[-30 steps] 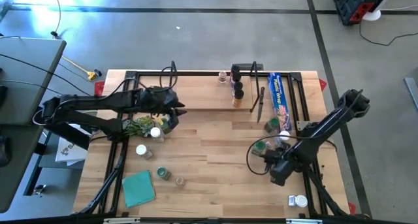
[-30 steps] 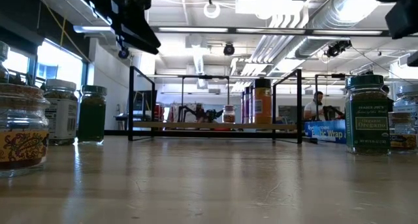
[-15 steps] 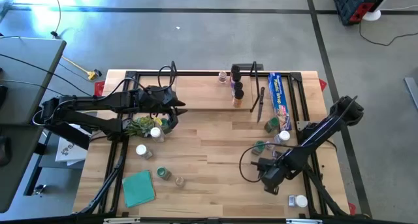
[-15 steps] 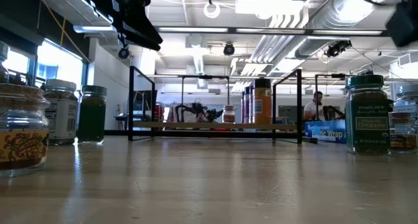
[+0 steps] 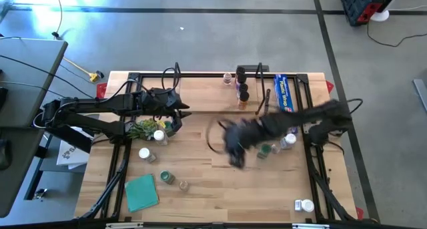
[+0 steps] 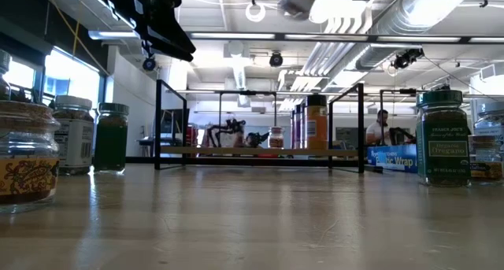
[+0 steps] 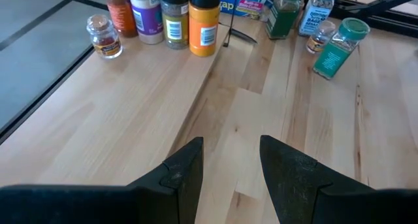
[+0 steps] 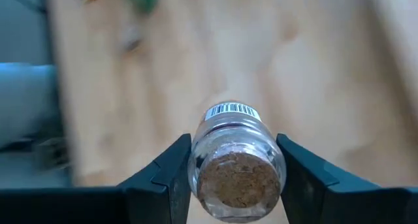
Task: Shelf spices
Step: Put the brown seasoning bottle on the shelf align with the other brown seasoning bottle
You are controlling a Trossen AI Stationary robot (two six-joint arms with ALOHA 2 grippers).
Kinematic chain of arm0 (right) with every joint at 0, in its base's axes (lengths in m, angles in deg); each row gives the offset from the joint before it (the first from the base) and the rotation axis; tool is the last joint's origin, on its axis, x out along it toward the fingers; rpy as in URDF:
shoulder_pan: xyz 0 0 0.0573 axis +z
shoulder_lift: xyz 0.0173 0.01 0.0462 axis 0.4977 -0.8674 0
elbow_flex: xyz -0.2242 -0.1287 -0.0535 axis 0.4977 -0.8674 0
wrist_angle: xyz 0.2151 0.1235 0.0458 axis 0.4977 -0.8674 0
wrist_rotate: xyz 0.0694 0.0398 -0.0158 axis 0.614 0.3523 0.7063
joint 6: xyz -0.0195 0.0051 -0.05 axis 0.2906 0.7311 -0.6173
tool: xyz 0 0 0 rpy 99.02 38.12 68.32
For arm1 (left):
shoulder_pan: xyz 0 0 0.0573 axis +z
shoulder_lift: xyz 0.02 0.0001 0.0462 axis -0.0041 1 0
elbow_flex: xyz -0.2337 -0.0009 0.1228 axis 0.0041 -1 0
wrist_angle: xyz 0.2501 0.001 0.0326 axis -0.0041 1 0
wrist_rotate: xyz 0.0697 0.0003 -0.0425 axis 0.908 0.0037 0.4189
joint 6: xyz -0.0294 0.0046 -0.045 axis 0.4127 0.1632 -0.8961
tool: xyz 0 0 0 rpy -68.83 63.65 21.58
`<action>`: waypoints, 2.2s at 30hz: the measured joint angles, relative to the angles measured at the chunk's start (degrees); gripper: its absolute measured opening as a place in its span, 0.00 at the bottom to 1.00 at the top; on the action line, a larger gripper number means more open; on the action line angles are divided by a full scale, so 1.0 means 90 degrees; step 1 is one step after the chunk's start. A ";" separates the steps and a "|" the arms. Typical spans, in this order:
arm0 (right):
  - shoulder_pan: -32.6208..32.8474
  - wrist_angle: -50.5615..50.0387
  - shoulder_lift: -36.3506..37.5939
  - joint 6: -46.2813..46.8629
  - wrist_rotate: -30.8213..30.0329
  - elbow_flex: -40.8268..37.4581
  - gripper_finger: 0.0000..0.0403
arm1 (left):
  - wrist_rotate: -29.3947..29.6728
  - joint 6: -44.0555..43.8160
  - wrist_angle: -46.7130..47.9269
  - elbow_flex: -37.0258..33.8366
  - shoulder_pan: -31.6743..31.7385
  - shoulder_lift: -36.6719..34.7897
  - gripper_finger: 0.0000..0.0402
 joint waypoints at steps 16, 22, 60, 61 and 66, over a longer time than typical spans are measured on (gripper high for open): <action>-0.2955 -0.0443 -0.2747 -0.2808 0.0077 0.2214 0.40 | 0.0776 0.0000 0.0176 0.0000 -0.0181 0.0000 0.36; -0.3258 -0.1037 -0.2994 -0.3073 0.0080 0.2214 0.40 | 0.0778 0.0000 0.0177 0.0005 -0.0181 0.0000 0.36; -0.4144 -0.0987 -0.3346 -0.4498 0.0047 0.2178 0.51 | 0.0705 -0.0070 0.0256 0.0007 -0.0205 -0.0002 0.36; -0.4141 -0.0919 -0.3346 -0.4495 0.0046 0.2178 0.51 | 0.0705 -0.0073 0.0256 0.0007 -0.0205 -0.0002 0.36; -0.4185 -0.0911 -0.3346 -0.4493 0.0050 0.2178 0.51 | 0.0705 -0.0073 0.0262 0.0006 -0.0208 0.0000 0.36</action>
